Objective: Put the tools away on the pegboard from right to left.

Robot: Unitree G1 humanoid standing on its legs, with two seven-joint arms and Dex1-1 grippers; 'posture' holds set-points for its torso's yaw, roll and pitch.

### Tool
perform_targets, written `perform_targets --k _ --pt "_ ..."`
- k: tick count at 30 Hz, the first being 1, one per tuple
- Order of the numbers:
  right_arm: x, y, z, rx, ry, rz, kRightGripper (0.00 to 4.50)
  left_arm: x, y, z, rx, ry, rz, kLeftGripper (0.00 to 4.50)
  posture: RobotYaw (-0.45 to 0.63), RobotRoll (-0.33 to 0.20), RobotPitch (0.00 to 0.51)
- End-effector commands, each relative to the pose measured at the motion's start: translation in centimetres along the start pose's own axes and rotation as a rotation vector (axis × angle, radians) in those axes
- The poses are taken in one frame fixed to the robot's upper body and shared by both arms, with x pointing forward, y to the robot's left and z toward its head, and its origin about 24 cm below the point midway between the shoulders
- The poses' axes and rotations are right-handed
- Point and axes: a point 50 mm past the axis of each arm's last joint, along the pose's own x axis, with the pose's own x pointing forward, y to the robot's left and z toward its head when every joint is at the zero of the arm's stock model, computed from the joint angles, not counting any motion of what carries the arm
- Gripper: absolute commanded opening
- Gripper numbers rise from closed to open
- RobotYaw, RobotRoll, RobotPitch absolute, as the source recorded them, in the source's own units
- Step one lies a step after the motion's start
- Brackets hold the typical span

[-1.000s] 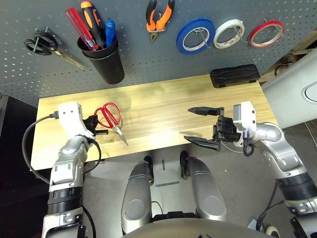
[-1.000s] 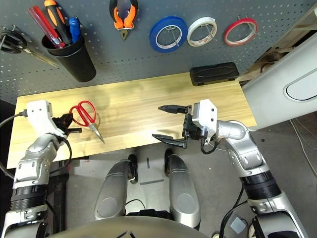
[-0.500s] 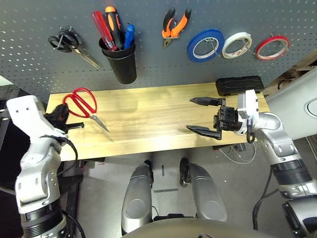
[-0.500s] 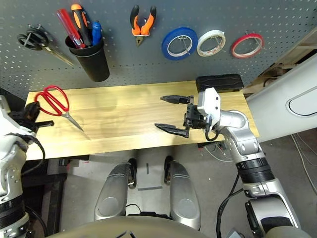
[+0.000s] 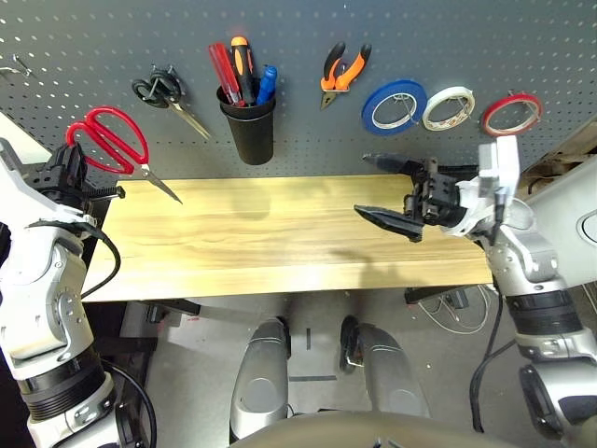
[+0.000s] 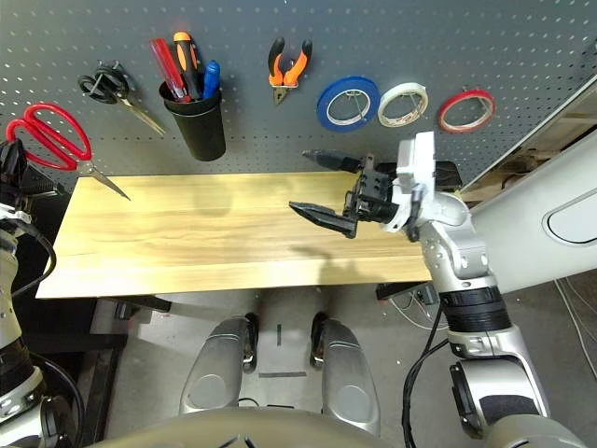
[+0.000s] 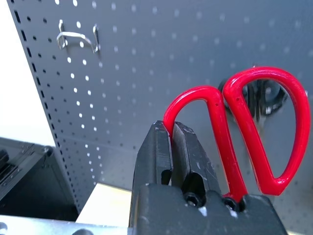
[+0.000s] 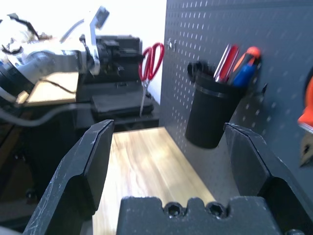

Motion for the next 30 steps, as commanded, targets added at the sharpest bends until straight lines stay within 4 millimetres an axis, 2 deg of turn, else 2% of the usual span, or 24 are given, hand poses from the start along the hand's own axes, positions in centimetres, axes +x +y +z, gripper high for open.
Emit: perform_targets --k 1,12,21,27,30 --pt "-0.2 0.1 0.8 0.007 -0.010 -0.005 4.50 0.5 -0.2 0.0 0.010 -0.010 -0.018 0.01 0.10 0.000 0.114" --pt "0.2 0.2 0.9 0.002 -0.017 -0.017 4.50 3.0 -2.2 -0.3 -0.025 -0.026 -0.053 0.01 0.08 0.000 0.110" --pt "0.5 0.4 0.8 -0.004 -0.029 -0.031 4.50 4.6 -3.0 -2.0 -0.056 0.064 -0.042 0.01 0.05 0.000 0.111" --pt "0.1 0.9 0.7 -0.003 -0.022 -0.064 4.50 5.9 -4.7 -3.0 -0.080 0.093 -0.082 0.01 0.00 0.000 0.107" --pt "-0.1 1.1 0.6 -0.003 -0.009 -0.087 4.50 6.6 -5.3 -3.5 -0.084 0.120 -0.094 0.99 -0.02 0.000 0.107"
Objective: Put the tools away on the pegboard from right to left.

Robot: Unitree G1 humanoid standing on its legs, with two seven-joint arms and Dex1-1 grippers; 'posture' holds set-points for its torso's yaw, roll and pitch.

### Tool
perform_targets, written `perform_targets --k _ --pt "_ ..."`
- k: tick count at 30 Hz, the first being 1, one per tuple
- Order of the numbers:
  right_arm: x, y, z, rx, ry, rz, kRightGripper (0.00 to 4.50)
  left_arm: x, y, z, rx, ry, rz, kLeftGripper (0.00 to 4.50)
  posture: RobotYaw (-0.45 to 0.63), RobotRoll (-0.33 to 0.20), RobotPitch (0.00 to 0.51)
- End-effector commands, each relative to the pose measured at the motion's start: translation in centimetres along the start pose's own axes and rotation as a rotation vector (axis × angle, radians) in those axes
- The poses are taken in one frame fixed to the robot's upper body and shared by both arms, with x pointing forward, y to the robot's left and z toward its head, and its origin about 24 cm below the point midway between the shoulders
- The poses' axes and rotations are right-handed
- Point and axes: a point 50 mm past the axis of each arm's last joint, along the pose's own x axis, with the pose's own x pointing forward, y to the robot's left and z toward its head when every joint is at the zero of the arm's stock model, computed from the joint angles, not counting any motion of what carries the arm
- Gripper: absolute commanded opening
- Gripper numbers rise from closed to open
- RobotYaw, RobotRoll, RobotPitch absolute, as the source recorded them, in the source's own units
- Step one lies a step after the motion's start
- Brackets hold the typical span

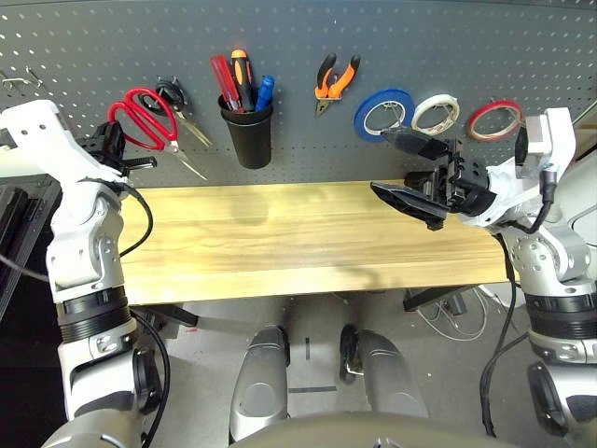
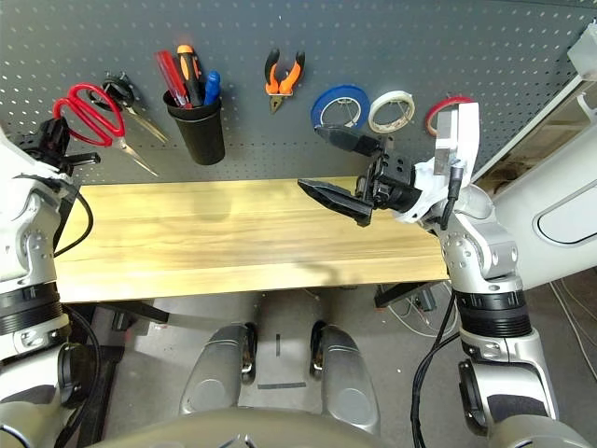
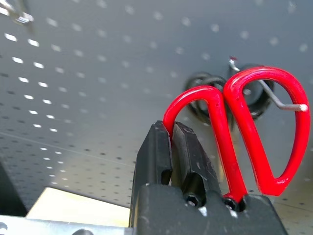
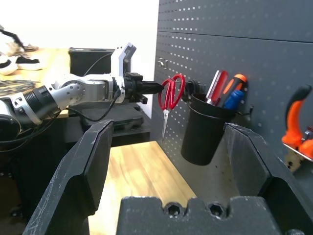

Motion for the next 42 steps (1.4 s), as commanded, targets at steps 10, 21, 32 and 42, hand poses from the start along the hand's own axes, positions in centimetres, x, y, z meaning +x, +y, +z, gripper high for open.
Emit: perform_targets --k 10,21,32,42 --pt "-1.3 0.5 -1.1 -0.006 0.091 -0.137 4.50 -0.1 -1.2 -3.9 0.089 0.105 -0.101 4.45 -0.05 0.000 0.115" --pt "-3.6 0.0 -3.7 -0.005 0.160 -0.331 4.50 -3.2 -1.1 -8.0 0.117 0.193 -0.139 4.45 -0.06 0.000 0.122" --pt "-6.4 -2.0 -7.7 -0.056 0.307 -0.746 4.50 -6.1 -1.3 -10.4 0.091 0.117 -0.190 4.45 -0.10 0.000 0.134" --pt "-7.4 -3.5 -10.3 -0.125 0.239 -1.017 4.50 -7.3 0.4 -11.2 0.079 0.040 -0.059 4.45 -0.11 0.000 0.116"
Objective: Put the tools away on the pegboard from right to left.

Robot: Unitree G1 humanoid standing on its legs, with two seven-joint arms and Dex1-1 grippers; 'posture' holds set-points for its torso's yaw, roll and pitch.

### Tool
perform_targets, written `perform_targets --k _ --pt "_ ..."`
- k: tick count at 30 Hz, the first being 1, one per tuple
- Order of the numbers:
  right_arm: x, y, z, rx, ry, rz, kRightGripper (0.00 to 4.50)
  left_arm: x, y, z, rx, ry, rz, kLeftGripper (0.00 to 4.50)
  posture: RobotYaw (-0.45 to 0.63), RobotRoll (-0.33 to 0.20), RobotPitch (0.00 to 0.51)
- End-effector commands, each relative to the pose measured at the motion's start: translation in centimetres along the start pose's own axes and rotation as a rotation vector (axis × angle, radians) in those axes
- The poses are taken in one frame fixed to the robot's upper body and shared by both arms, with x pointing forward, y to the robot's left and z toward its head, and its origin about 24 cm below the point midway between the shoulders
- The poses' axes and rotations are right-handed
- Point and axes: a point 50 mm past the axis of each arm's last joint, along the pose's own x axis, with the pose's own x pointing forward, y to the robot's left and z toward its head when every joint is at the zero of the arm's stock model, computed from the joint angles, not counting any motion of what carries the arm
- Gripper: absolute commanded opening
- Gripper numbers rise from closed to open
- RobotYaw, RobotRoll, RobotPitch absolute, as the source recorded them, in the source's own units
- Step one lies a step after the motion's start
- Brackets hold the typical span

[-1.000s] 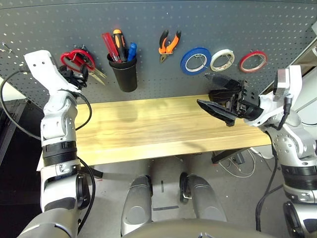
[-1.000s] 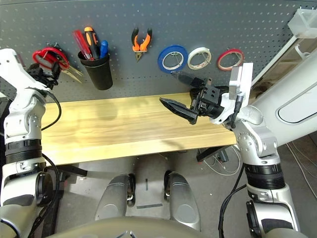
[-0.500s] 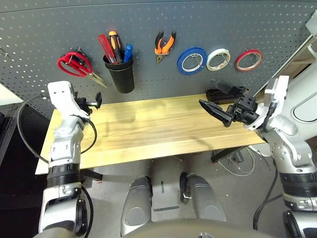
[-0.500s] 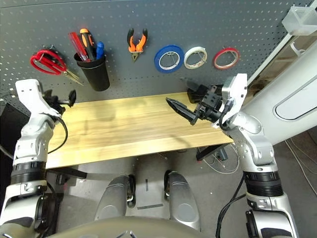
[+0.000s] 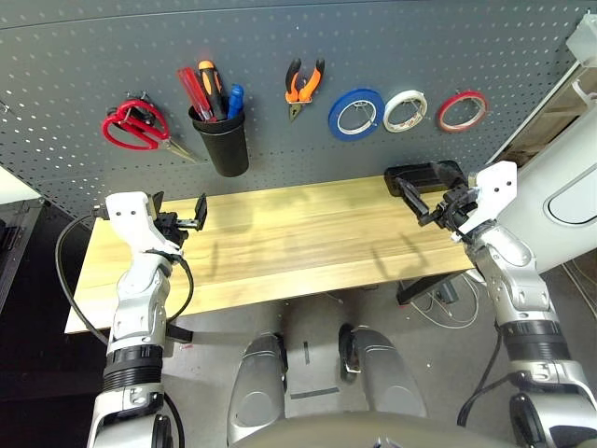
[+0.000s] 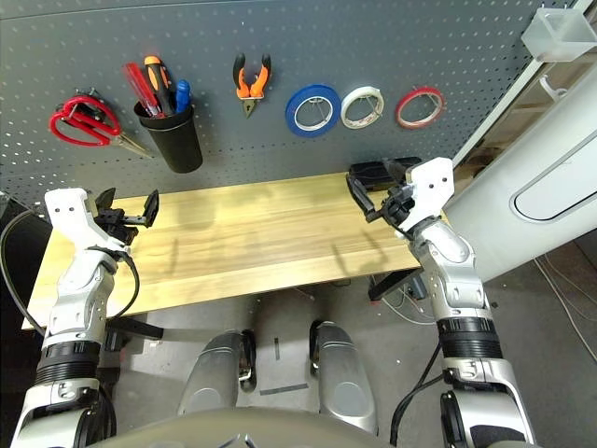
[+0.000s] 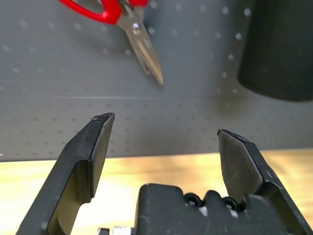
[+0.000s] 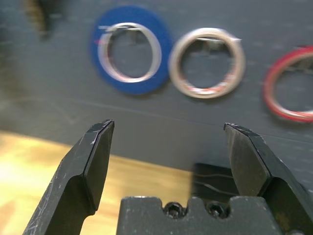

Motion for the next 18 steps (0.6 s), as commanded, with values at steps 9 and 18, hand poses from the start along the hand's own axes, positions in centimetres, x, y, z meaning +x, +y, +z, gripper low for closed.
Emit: perform_targets --k 9,18 --pt "-1.1 -2.0 -2.4 -0.021 -0.014 -0.177 4.50 -1.4 2.3 -2.0 0.025 0.011 0.174 4.45 -0.09 0.000 0.094" --pt "-2.5 -2.8 -3.9 -0.041 0.033 -0.205 4.50 -1.9 2.1 -2.8 0.001 0.014 0.200 4.45 -0.09 0.000 0.079"
